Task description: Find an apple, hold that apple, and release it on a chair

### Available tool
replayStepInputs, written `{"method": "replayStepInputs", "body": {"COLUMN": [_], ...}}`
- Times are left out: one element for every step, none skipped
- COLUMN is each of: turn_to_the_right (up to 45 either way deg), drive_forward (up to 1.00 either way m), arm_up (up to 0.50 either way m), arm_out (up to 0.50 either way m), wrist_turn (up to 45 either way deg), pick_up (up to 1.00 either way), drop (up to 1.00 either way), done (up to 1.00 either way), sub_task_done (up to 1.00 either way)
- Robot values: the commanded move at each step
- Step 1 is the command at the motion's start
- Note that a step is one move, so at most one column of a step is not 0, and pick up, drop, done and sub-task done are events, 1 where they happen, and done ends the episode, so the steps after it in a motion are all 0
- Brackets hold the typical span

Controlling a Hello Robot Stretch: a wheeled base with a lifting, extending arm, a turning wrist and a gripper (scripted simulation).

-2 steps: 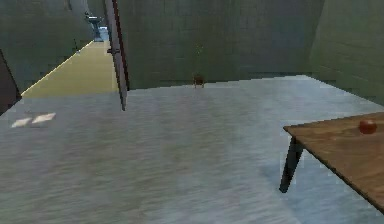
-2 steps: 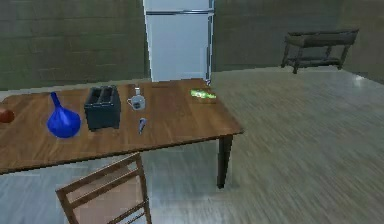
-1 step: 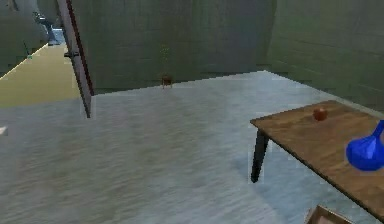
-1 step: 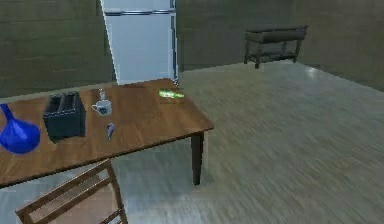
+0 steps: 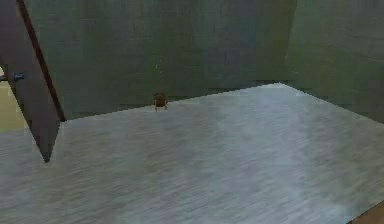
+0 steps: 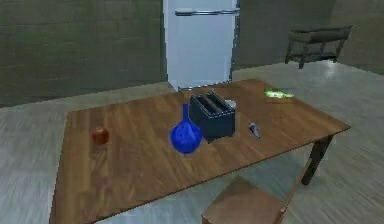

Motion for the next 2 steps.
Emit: {"method": "replayStepInputs", "body": {"turn_to_the_right": [-24.0,45.0], "drive_forward": [0.00,0.00], "arm_up": [0.00,0.00], "arm_out": [0.00,0.00], "wrist_turn": [0.0,0.0], "pick_up": [0.00,0.00], "drop": [0.00,0.00], "done": [0.00,0.00], "sub_task_done": [0.00,0.00]}}
